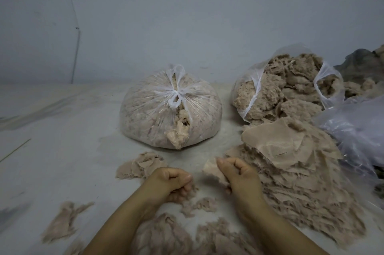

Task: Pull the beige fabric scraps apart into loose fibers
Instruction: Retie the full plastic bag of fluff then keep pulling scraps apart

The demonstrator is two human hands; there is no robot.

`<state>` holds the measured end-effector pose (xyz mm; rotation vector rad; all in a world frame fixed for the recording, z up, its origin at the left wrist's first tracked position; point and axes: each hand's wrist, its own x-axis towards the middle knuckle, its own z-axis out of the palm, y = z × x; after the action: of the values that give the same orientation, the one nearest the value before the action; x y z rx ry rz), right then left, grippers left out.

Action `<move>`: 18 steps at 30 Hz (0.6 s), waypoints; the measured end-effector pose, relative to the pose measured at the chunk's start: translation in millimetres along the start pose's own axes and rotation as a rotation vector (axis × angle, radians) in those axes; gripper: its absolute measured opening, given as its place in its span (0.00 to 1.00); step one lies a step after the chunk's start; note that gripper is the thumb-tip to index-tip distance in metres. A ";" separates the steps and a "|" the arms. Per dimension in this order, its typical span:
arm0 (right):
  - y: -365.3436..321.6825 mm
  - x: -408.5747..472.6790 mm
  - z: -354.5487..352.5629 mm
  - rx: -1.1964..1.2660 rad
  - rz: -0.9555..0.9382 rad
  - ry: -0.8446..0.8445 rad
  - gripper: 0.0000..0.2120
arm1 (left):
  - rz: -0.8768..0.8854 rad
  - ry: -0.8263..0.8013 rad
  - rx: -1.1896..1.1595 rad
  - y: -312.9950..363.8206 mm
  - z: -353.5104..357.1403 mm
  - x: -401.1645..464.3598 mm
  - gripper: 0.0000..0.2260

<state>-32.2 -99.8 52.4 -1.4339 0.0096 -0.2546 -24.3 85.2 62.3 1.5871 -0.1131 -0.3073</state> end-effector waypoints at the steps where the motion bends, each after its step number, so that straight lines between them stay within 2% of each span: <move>1: 1.3 -1.8 2.2 -0.029 -0.008 -0.027 0.10 | 0.016 -0.019 -0.052 0.3 2.1 -0.7 0.06; 4: 7.3 -9.1 11.1 -0.076 -0.005 -0.113 0.08 | 0.055 -0.061 -0.118 -1.3 12.6 -1.5 0.13; 7: 8.5 -10.2 12.5 -0.119 -0.018 -0.107 0.09 | 0.109 -0.017 -0.051 -3.2 17.1 0.8 0.07; 9: 7.0 -8.2 9.9 -0.093 -0.008 -0.087 0.10 | 0.070 0.012 -0.088 -3.3 15.5 2.2 0.07; 14: 6.6 -7.3 11.3 -0.070 -0.003 -0.106 0.09 | 0.020 -0.076 -0.112 -2.8 16.3 0.5 0.13; 16: 7.9 -7.8 13.4 -0.094 -0.035 -0.120 0.09 | 0.065 -0.030 -0.008 -2.2 19.3 -0.1 0.06; 18: 7.8 -6.0 13.5 -0.075 -0.045 -0.085 0.11 | 0.101 0.063 0.018 -3.9 19.3 2.7 0.10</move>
<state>-34.6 -84.7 45.8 -1.5197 -0.0836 -0.2320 -27.3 66.1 57.9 1.6014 -0.1472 -0.1780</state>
